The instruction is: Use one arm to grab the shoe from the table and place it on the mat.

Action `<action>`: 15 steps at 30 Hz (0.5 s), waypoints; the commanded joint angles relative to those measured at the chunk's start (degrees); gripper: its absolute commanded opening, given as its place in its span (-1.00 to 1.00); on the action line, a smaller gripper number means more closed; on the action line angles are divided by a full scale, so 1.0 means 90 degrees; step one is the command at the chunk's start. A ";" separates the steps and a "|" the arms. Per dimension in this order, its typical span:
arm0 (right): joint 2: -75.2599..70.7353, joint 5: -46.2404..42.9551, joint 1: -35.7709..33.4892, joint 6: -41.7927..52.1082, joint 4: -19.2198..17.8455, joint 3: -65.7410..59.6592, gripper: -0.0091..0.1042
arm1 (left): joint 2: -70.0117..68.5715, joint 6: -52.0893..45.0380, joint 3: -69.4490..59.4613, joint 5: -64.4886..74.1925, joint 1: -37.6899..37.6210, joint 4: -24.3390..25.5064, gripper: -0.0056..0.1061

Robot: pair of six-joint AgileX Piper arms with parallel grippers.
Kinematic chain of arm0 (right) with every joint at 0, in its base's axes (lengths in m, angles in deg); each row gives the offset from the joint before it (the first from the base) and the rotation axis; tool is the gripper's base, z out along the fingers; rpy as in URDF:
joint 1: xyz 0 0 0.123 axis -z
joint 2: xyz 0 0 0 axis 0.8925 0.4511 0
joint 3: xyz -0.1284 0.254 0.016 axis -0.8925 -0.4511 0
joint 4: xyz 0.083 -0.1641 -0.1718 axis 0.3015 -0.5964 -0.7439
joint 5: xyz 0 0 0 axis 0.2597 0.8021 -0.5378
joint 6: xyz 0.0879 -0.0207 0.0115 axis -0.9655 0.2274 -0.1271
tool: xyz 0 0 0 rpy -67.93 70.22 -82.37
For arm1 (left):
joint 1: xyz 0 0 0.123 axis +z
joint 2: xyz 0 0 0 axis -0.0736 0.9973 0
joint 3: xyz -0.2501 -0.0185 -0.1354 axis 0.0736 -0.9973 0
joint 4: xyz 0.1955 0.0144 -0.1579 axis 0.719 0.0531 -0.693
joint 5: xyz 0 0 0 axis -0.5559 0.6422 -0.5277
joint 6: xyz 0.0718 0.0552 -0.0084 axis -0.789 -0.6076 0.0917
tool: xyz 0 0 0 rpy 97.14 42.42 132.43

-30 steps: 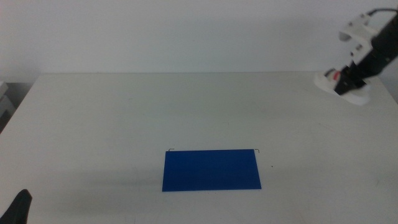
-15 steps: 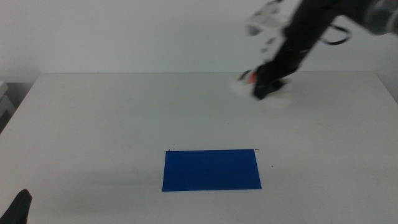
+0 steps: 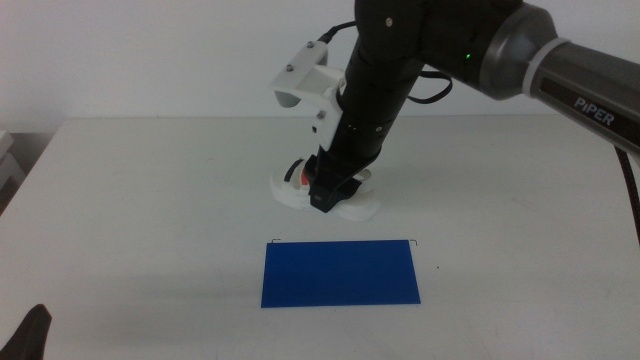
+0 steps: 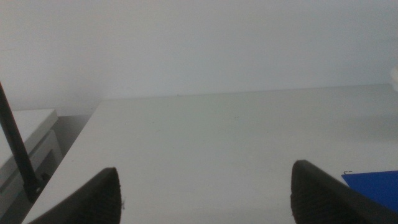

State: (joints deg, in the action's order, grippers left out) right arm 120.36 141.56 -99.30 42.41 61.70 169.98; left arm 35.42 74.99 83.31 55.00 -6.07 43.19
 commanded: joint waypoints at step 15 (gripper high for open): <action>-0.0412 0.0045 -0.0006 0.3011 -0.0197 0.0197 -0.91 | -0.0085 0.0030 -0.0045 -0.0523 -0.0029 -0.0062 0.78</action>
State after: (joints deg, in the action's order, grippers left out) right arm 120.36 141.56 -99.51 64.81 60.21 169.98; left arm 35.42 74.99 83.31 55.00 -6.07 43.19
